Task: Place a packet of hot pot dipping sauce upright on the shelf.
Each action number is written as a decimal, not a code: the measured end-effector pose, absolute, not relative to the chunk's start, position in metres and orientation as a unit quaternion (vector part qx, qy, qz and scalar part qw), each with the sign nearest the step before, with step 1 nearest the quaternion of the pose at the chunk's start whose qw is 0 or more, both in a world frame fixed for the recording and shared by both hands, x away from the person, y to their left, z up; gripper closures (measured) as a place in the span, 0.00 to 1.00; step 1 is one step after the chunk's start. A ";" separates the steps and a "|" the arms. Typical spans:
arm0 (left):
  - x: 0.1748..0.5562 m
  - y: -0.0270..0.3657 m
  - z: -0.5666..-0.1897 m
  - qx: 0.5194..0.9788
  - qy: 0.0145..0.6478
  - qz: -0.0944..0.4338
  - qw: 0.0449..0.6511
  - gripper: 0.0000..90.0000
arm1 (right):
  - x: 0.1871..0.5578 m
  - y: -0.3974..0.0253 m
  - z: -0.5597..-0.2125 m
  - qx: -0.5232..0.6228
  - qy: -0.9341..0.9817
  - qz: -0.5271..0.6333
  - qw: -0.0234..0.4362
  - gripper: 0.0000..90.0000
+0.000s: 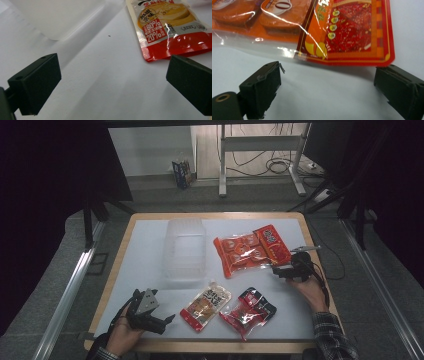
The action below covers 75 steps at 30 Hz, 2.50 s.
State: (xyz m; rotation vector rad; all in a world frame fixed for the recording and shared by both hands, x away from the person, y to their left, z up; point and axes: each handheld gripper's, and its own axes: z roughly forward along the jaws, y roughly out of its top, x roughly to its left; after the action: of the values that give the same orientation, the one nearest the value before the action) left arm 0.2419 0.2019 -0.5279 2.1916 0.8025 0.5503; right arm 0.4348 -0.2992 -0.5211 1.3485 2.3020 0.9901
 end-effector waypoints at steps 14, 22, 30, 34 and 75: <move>0.242 0.202 -0.528 0.855 0.307 0.214 0.358 0.00 | 0.452 -0.290 -0.509 0.465 0.795 0.368 0.125 0.18; 0.242 0.201 -0.529 0.857 0.304 0.216 0.355 0.00 | 0.465 -0.284 -0.505 0.477 0.797 0.351 0.119 0.36; 0.241 0.201 -0.528 0.854 0.307 0.221 0.358 0.00 | 0.477 -0.280 -0.500 0.477 0.802 0.331 0.137 0.60; 0.242 0.202 -0.527 0.851 0.309 0.223 0.361 0.00 | 0.486 -0.278 -0.501 0.481 0.803 0.326 0.135 0.67; 0.242 0.203 -0.527 0.851 0.310 0.227 0.357 0.00 | 0.509 -0.251 -0.460 0.481 0.802 0.316 0.158 0.98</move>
State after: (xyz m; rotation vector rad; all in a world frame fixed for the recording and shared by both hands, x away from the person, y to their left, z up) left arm 0.2420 0.2025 -0.5270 2.1982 0.8006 0.5869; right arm 0.5092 -0.2510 -0.4597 1.3756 2.2952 0.9032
